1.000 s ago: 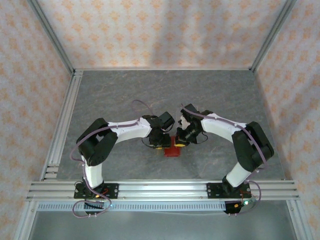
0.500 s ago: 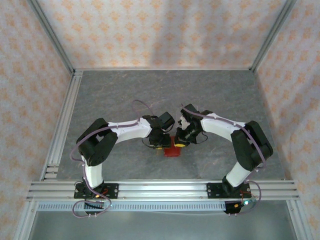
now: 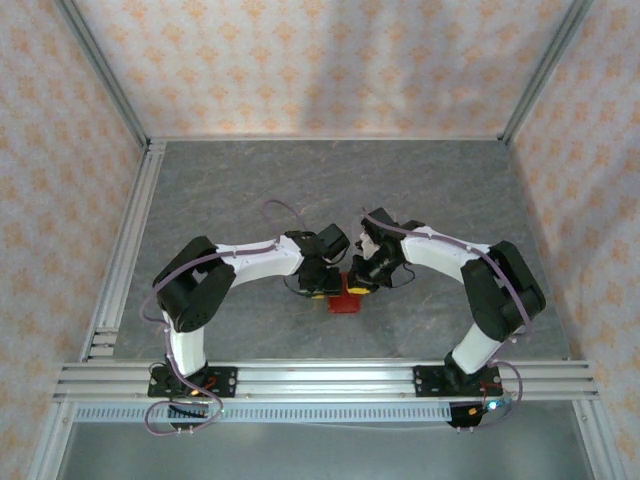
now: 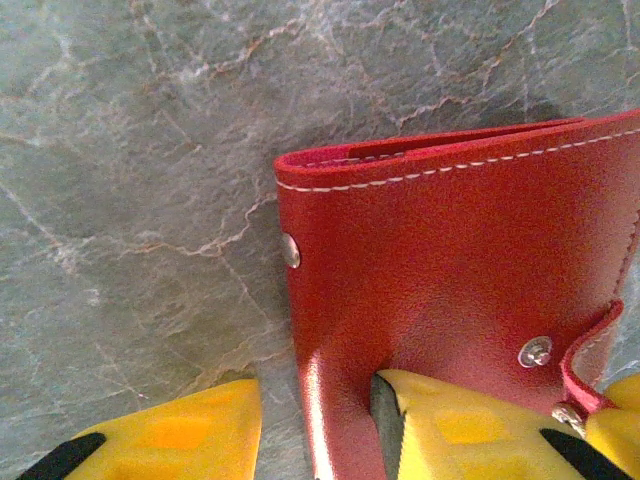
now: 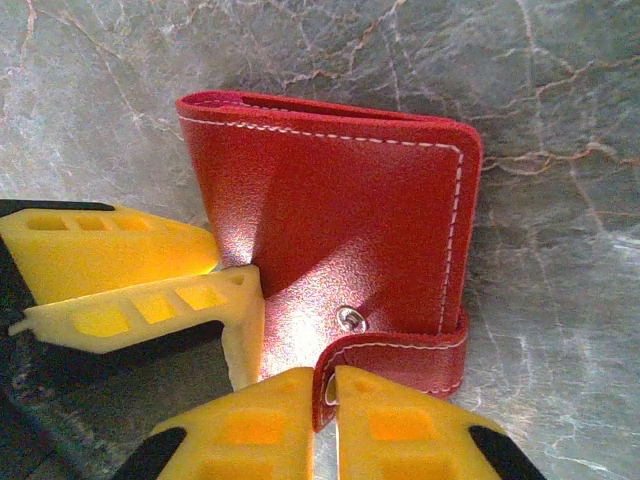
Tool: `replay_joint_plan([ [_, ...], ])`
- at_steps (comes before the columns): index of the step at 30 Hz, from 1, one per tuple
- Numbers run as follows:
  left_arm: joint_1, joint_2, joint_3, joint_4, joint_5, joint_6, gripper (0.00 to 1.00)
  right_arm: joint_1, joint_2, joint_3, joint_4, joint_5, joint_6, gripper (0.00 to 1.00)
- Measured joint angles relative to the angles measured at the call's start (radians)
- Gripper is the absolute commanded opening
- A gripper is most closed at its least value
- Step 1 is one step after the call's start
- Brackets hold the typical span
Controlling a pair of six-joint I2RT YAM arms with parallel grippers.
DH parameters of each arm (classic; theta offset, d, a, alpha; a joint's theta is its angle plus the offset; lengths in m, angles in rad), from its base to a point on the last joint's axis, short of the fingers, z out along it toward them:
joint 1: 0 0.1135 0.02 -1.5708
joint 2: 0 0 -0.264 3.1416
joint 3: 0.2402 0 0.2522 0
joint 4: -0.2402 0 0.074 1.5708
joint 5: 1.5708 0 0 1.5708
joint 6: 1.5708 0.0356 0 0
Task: Put the credit cards into the card holder
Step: Close the button on the card holder.
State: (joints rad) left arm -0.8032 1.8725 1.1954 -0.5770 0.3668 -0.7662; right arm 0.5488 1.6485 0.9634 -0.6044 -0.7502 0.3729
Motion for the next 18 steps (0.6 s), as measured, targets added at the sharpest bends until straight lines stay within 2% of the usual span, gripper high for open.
replay_joint_plan([
  [4, 0.000, 0.000, 0.000, 0.000, 0.000, 0.000, 0.37, 0.000, 0.000, 0.001, 0.000, -0.006, 0.000, 0.13],
  [7, 0.000, 0.000, 0.000, 0.000, 0.000, 0.000, 0.37, 0.000, 0.000, 0.001, 0.000, -0.006, 0.002, 0.04],
  [10, 0.000, 0.000, 0.000, 0.000, 0.000, 0.000, 0.37, -0.001, 0.006, 0.002, 0.001, -0.008, 0.005, 0.00],
  [18, 0.000, 0.000, 0.000, 0.000, 0.000, 0.000, 0.37, -0.001, 0.027, 0.019, 0.000, -0.008, 0.005, 0.00],
])
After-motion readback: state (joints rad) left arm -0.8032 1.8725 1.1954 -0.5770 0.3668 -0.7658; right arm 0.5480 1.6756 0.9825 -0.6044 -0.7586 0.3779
